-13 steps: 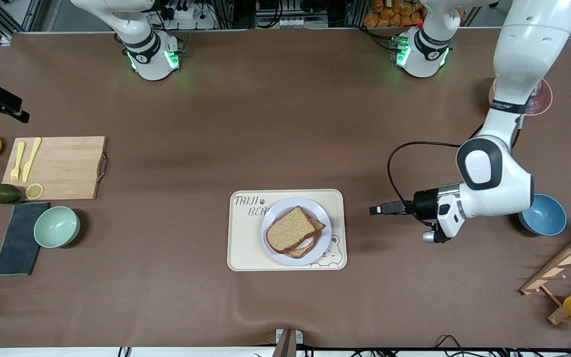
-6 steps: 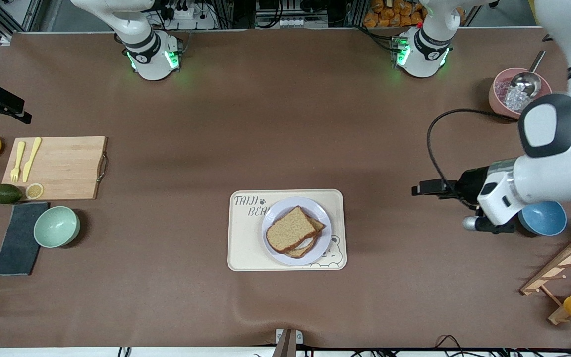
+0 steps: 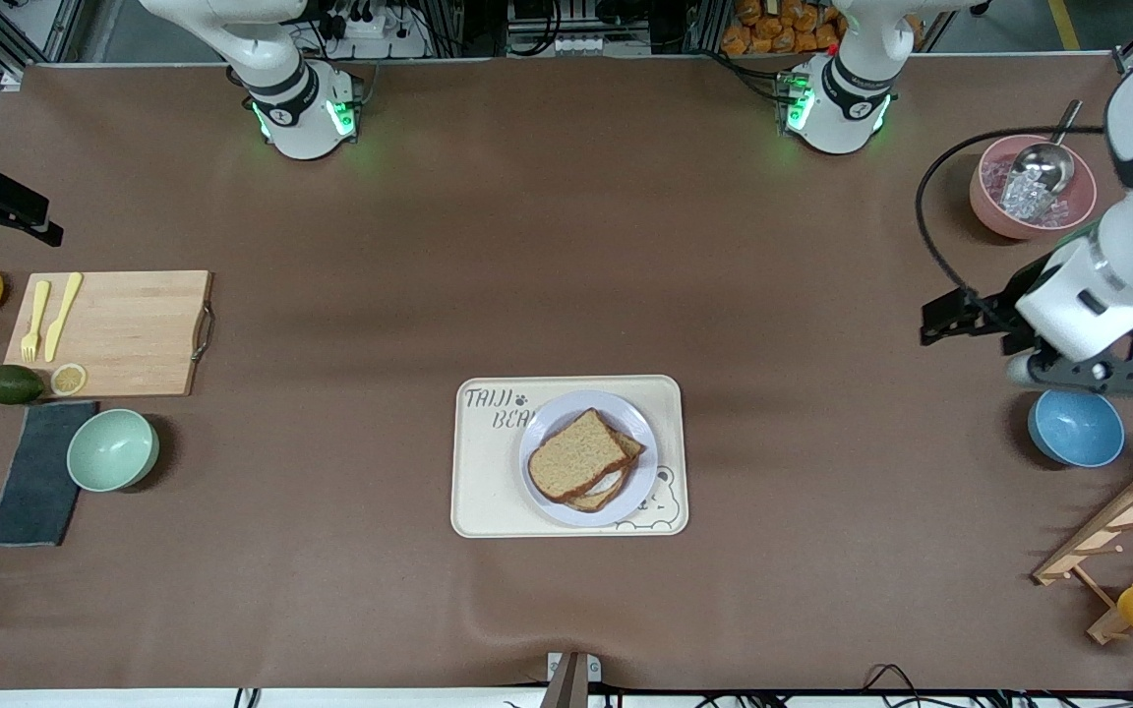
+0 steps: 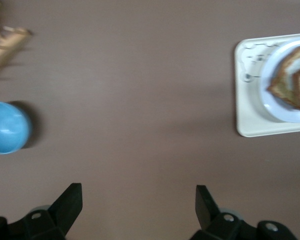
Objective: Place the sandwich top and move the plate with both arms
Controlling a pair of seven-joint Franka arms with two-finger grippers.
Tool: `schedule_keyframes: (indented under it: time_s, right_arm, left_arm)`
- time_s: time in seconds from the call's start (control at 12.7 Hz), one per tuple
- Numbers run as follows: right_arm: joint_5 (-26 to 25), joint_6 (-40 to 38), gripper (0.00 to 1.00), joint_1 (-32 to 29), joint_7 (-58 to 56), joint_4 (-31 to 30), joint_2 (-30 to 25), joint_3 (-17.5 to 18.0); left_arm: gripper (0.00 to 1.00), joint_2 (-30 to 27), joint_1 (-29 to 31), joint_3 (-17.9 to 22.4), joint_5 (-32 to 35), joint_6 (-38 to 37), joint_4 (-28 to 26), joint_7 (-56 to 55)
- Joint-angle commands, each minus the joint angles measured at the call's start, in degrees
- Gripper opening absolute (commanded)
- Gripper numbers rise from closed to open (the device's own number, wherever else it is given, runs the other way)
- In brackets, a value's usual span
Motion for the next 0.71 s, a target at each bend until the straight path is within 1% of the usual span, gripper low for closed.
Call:
schedule_keyframes:
  time_s: [0.0,0.24,0.63]
  right_arm:
    - [0.2,-0.2,1.00,0.3,-0.4,0.6,0.2,-0.2]
    - [0.2,-0.2,1.00,-0.1,-0.4,0.8,0.3,-0.2]
    - [0.2,-0.2,1.00,-0.1,-0.4,0.8,0.3,-0.2]
  left_arm:
    - [1.00,-4.0,3.1,-0.3,2.7,-0.8,-1.0,-0.3]
    - [1.00,-6.1,4.7,-0.1,2.7,-3.9,-1.1,-1.1]
    - [1.00,-7.6,5.3,-0.6,2.7,-4.4,-1.5,-1.4]
